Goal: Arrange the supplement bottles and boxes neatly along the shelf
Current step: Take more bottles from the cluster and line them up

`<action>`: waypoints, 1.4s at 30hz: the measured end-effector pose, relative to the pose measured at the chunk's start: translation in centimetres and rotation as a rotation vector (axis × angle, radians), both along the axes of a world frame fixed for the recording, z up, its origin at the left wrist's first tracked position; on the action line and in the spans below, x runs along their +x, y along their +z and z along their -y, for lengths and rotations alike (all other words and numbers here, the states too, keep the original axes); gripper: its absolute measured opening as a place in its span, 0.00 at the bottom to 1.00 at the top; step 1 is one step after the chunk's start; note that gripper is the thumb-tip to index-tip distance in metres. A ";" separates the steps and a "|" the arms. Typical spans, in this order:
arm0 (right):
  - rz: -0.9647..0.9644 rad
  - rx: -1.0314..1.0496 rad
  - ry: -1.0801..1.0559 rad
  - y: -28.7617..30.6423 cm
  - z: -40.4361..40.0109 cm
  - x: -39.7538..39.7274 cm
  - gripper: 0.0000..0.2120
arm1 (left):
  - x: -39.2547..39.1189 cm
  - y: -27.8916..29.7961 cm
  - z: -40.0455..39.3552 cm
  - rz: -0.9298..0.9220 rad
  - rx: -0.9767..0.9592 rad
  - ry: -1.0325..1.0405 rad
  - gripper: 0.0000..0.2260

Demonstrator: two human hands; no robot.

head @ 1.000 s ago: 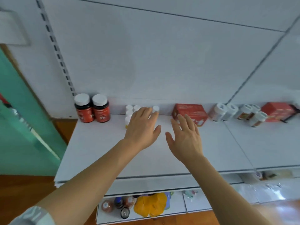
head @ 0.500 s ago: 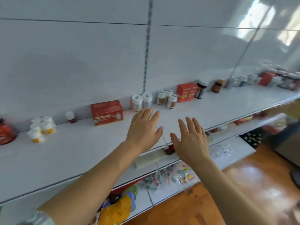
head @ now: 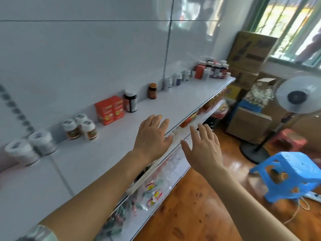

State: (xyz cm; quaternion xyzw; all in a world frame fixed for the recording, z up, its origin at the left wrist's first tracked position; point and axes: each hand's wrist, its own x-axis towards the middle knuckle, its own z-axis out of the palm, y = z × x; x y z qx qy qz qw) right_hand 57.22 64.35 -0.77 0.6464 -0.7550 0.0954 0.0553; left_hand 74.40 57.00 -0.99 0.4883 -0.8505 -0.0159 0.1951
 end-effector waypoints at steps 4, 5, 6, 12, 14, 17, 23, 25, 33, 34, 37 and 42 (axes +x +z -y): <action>-0.005 -0.022 -0.110 1.1 3.9 -6.6 0.32 | -7.0 1.0 5.5 0.009 0.010 -0.086 0.27; 0.000 -0.016 -0.135 1.3 4.7 -8.2 0.32 | -8.8 1.2 6.9 0.007 -0.001 -0.100 0.27; 0.006 -0.007 -0.156 1.3 5.5 -9.7 0.32 | -10.5 1.4 8.2 0.008 -0.009 -0.116 0.26; 0.060 -0.037 -0.227 0.6 10.2 -19.0 0.32 | -20.7 1.0 14.4 0.039 0.001 -0.191 0.26; 0.066 -0.038 -0.226 0.2 12.3 -22.4 0.32 | -24.2 0.8 16.6 0.037 -0.005 -0.200 0.26; 0.063 -0.062 -0.194 -0.2 16.3 -27.9 0.31 | -29.7 0.5 19.9 0.039 -0.009 -0.180 0.25; 0.040 -0.058 -0.087 -0.1 23.4 -37.6 0.31 | -38.1 0.4 26.1 0.017 0.012 -0.084 0.25; 0.045 -0.046 -0.051 0.1 26.1 -40.4 0.30 | -40.0 0.2 28.4 0.010 0.037 -0.056 0.25; 0.036 -0.038 0.090 -0.5 38.5 -47.1 0.30 | -46.1 -1.2 39.3 -0.002 0.069 0.061 0.25; 0.024 -0.023 0.103 -0.7 40.2 -47.7 0.30 | -46.7 -1.5 41.0 -0.009 0.071 0.072 0.24; 0.014 0.016 0.155 -0.9 45.6 -49.4 0.30 | -48.2 -2.1 46.0 -0.032 0.092 0.120 0.25; 0.019 0.022 0.239 -0.7 53.9 -51.1 0.29 | -50.0 -2.9 52.7 -0.043 0.128 0.184 0.25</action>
